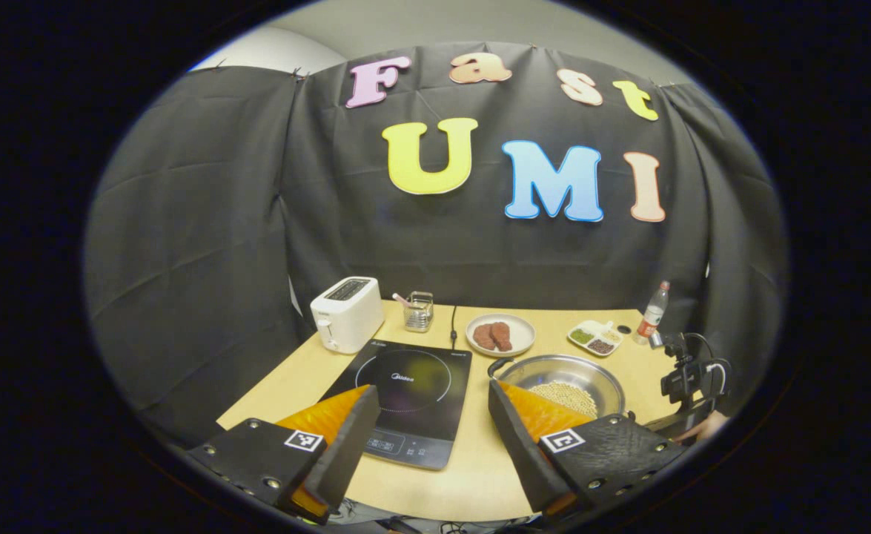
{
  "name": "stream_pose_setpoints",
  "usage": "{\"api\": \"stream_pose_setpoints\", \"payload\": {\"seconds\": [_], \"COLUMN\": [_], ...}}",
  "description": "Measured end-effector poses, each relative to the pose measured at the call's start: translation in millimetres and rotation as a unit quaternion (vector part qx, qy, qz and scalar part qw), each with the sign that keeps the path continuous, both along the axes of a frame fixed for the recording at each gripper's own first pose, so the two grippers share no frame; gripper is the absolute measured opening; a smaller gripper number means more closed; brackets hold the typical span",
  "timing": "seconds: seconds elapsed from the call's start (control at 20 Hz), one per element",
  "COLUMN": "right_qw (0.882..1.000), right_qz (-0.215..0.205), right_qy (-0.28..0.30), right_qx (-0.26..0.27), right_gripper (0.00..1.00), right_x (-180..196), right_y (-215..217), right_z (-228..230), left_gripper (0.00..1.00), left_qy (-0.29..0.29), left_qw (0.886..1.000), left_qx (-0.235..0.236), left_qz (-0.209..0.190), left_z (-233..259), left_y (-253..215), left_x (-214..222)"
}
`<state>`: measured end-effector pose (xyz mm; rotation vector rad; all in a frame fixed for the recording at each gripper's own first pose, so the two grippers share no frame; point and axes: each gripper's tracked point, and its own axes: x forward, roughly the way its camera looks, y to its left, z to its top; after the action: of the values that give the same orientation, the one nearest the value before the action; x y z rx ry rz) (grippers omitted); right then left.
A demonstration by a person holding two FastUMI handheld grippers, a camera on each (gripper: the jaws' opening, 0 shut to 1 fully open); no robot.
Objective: First push the handle of the pot to place it horizontally, then grasp the pot with both hands and set it on the induction cooktop.
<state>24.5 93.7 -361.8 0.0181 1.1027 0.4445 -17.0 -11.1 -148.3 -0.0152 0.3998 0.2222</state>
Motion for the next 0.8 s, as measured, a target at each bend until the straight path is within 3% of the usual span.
{"api": "stream_pose_setpoints", "payload": {"seconds": [0.8], "right_qw": [0.999], "right_qz": [0.004], "right_qy": [-0.019], "right_qx": [-0.030], "right_gripper": [0.02], "right_x": [39], "right_y": [-46], "right_z": [-8], "left_gripper": [0.88], "left_qy": [0.009], "left_qw": [1.000], "left_qx": [0.007], "left_qz": [-0.009], "left_z": [-4], "left_y": [-41], "left_x": [29]}}
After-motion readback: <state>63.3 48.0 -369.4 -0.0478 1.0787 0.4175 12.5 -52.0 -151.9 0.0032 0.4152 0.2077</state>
